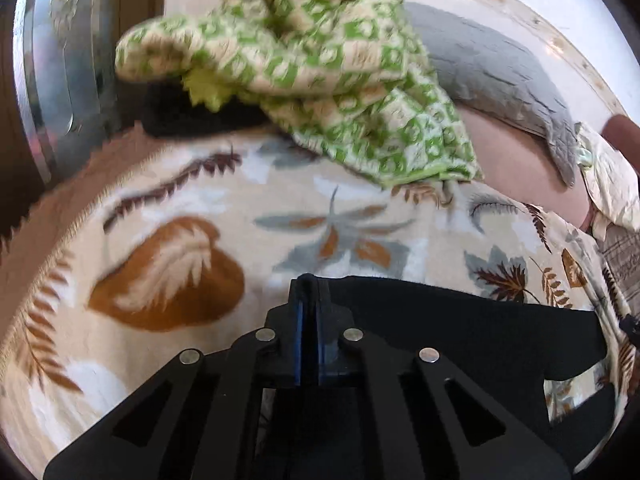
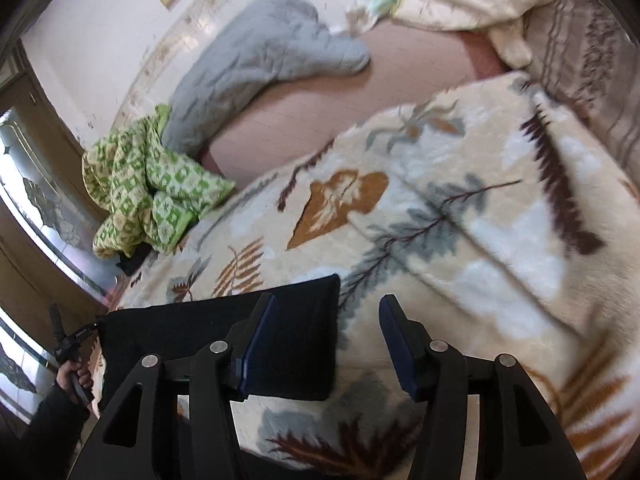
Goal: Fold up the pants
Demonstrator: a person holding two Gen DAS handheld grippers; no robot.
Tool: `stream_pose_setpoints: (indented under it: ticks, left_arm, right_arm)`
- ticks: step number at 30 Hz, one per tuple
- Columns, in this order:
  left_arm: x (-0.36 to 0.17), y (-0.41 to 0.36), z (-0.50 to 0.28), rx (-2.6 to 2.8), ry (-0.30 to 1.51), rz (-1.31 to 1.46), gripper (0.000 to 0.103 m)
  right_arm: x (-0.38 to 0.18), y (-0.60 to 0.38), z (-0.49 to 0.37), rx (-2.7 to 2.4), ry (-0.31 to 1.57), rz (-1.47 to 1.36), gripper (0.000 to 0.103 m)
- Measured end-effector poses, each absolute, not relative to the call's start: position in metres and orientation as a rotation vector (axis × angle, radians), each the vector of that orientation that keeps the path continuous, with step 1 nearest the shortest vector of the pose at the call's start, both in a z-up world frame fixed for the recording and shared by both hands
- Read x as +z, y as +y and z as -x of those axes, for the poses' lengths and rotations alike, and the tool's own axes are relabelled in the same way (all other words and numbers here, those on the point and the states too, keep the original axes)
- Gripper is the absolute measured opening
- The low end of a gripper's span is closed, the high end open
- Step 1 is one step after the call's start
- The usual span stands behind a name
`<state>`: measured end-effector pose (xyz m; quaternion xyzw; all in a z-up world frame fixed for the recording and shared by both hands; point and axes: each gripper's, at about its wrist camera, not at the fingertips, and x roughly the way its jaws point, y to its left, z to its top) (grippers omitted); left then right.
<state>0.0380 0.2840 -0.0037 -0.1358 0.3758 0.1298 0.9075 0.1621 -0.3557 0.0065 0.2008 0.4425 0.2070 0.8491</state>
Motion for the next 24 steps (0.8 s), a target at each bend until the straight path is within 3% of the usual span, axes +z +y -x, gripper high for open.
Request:
stream_pose_setpoints:
  ticks: [7,11,14,16,19,24]
  left_arm:
    - [-0.012,0.279,-0.039,0.254,0.793,0.283,0.003]
    - [-0.009,0.278,-0.038,0.246,0.793,0.274,0.003]
    - [-0.008,0.279,-0.039,0.239,0.801,0.276,0.003]
    - [-0.009,0.281,-0.041,0.236,0.812,0.292,0.003]
    - [-0.010,0.284,-0.043,0.235,0.825,0.322,0.003]
    - [-0.011,0.281,-0.046,0.224,0.846,0.318,0.003]
  right_arm:
    - [-0.004,-0.326,-0.184,0.457,0.997,-0.413,0.056]
    - [-0.025,-0.313,-0.216,0.426,1.163,-0.468,0.055]
    - [-0.030,-0.303,-0.229,0.384,1.200,-0.396,0.048]
    - [-0.033,-0.297,-0.234,0.376,1.221,-0.365,0.036]
    - [-0.036,-0.288,-0.237,0.363,1.250,-0.291,0.030]
    - [-0.035,-0.283,-0.236,0.370,1.247,-0.259,0.029]
